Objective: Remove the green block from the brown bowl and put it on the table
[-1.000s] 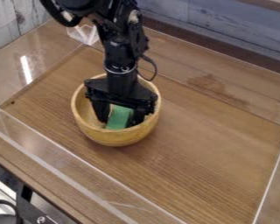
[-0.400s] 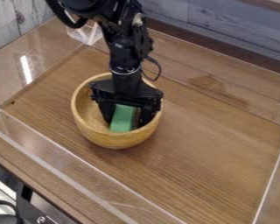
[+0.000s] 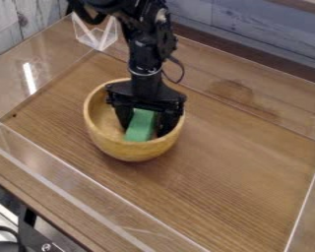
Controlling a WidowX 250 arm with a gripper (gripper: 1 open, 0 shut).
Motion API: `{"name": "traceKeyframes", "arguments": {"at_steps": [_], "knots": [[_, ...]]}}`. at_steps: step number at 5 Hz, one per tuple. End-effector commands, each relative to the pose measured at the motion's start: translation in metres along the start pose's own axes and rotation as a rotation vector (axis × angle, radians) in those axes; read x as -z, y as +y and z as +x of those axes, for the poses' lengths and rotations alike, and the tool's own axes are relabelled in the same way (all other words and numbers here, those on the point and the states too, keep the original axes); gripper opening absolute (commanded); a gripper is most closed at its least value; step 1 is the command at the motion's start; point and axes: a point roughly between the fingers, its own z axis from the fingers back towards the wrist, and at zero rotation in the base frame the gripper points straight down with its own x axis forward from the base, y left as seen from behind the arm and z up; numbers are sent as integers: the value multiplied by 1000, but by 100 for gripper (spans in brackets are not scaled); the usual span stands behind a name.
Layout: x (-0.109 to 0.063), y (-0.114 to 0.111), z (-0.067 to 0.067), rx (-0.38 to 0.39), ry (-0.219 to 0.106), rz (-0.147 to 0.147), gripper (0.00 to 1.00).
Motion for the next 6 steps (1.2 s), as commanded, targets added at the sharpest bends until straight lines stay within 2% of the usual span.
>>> {"name": "traceKeyframes", "arguments": {"at_steps": [1,2,4,6], "knots": [[5,16,4,-92,27,25,100],[6,28,7,-164,44,39,100],[3,38,-11,-153,68,54,100],[-1,47,-23,-163,89,89,100]]}}
